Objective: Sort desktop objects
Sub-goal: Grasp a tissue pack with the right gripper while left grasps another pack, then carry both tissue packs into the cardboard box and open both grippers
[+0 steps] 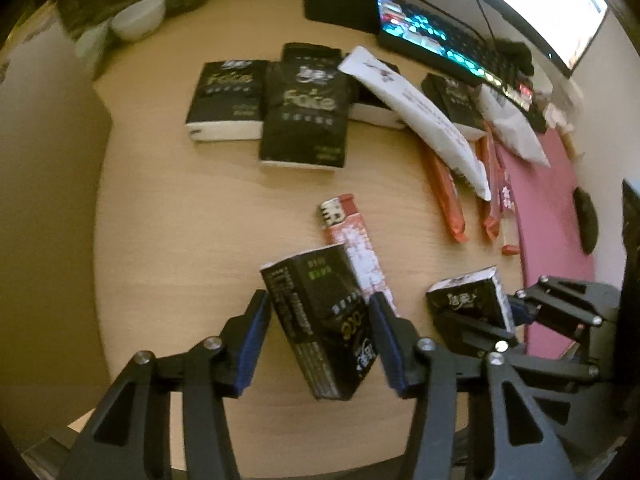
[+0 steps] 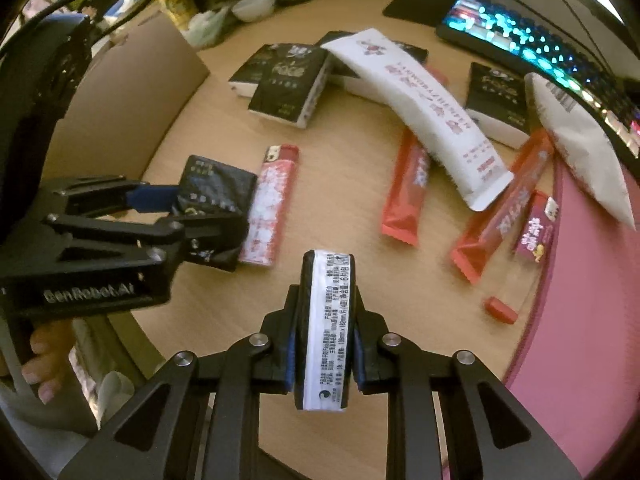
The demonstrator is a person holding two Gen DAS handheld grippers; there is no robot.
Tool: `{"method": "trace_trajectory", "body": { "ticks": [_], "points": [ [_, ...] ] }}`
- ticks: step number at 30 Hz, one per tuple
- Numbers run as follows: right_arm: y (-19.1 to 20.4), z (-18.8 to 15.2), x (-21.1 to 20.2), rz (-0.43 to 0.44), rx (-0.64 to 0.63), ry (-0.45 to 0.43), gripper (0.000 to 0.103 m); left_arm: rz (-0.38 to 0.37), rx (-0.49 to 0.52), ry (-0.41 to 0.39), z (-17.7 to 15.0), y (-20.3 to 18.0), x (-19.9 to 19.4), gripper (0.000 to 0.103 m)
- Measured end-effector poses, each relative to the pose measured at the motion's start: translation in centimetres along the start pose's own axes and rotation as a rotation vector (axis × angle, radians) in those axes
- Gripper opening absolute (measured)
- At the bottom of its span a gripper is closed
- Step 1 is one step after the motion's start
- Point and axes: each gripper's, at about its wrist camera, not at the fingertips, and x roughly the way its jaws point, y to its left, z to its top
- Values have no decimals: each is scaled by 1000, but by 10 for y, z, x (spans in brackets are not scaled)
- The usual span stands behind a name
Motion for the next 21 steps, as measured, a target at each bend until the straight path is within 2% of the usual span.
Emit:
{"method": "trace_trajectory", "body": {
  "ticks": [1, 2, 3, 9, 12, 15, 21],
  "points": [
    [-3, -1, -2, -2, 2, 0, 22, -20, -5, -1, 1, -1, 0, 32],
    [-4, -2, -3, -5, 4, 1, 22, -24, 0, 5, 1, -3, -1, 23],
    [-6, -3, -4, -12, 5, 2, 22, 10, 27, 6, 1, -7, -1, 21],
    [-14, -13, -15, -59, 7, 15, 23, 33, 53, 24, -9, -7, -3, 21],
    [-17, -19, -23, -53, 9, 6, 24, 38, 70, 15, -15, -6, -9, 21],
    [-15, -16, -24, -55, 11, -6, 34, 26, 87, 6, -19, -7, -13, 25],
    [-14, -19, -34, -51, 16, -14, 35, 22, 99, 4, -22, -10, -14, 29]
  ]
}}
